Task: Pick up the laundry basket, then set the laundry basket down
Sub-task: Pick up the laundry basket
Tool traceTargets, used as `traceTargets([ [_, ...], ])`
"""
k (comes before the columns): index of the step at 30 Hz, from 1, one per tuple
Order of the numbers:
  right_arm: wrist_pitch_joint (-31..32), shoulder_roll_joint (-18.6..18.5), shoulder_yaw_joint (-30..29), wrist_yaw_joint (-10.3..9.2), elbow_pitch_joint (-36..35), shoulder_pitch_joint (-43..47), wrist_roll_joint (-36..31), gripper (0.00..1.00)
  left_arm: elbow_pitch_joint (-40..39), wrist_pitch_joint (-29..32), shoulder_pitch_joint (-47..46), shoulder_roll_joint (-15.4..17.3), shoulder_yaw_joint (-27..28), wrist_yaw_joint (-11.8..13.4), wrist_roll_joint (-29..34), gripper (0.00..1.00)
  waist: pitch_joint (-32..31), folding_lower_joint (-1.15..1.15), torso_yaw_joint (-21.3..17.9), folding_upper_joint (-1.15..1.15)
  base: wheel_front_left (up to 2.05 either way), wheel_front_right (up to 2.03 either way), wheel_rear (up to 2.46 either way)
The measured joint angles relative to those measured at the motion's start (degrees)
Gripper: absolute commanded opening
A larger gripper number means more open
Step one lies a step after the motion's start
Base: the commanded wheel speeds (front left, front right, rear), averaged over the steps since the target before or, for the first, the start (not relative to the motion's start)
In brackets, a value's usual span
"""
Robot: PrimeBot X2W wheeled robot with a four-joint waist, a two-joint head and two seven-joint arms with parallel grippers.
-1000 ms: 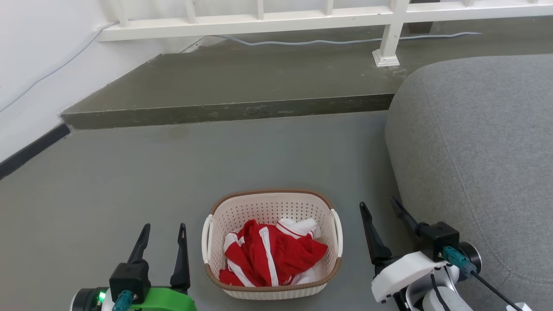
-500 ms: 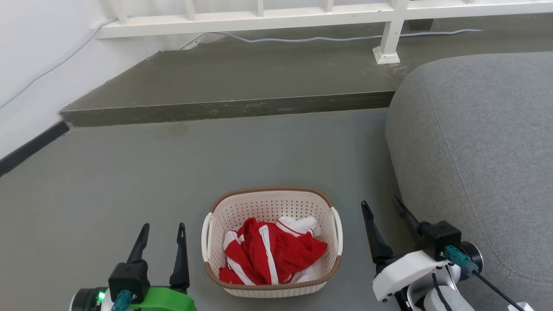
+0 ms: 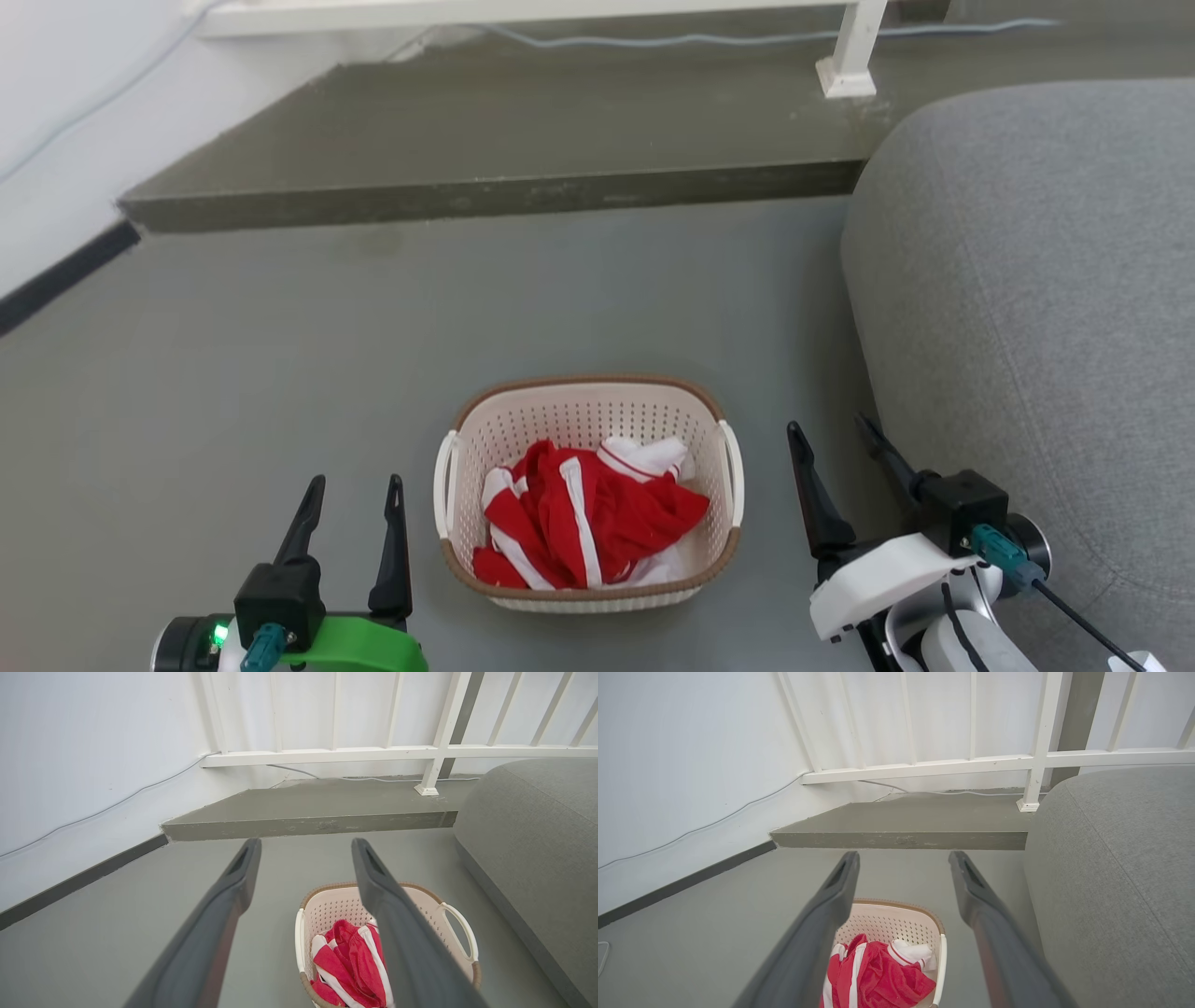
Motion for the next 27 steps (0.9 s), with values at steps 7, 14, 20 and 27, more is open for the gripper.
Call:
traceTargets([
  [7, 0.0, 0.1, -0.9, 0.08, -0.2, -2.0, 0.1, 1.00, 0.1, 0.0, -1.8, 0.0, -0.1, -0.5, 0.4, 1.00, 4.0, 0.00, 0.1, 0.00, 0.00, 0.00, 0.00],
  [14, 0.0, 0.1, -2.0, 0.12, -0.2, -6.0, 0.2, 1.00, 1.9, -0.2, -5.2, 0.0, -0.4, -1.3, 0.5, 1.00, 8.7, 0.00, -0.1, 0.00, 0.00, 0.00, 0.00],
  [20, 0.0, 0.1, -2.4, 0.67, 0.9, -8.7, 0.2, 1.00, 3.1, -0.2, -8.7, -0.1, -0.6, -2.0, 0.6, 1.00, 12.3, 0.00, -0.3, 0.00, 0.00, 0.00, 0.00],
  [27, -0.1, 0.0, -3.6, 0.68, 4.1, -12.6, 0.5, 1.00, 5.5, -0.2, -13.4, -0.6, -0.4, -2.6, 0.5, 1.00, 17.4, 0.00, -0.4, 0.00, 0.00, 0.00, 0.00],
])
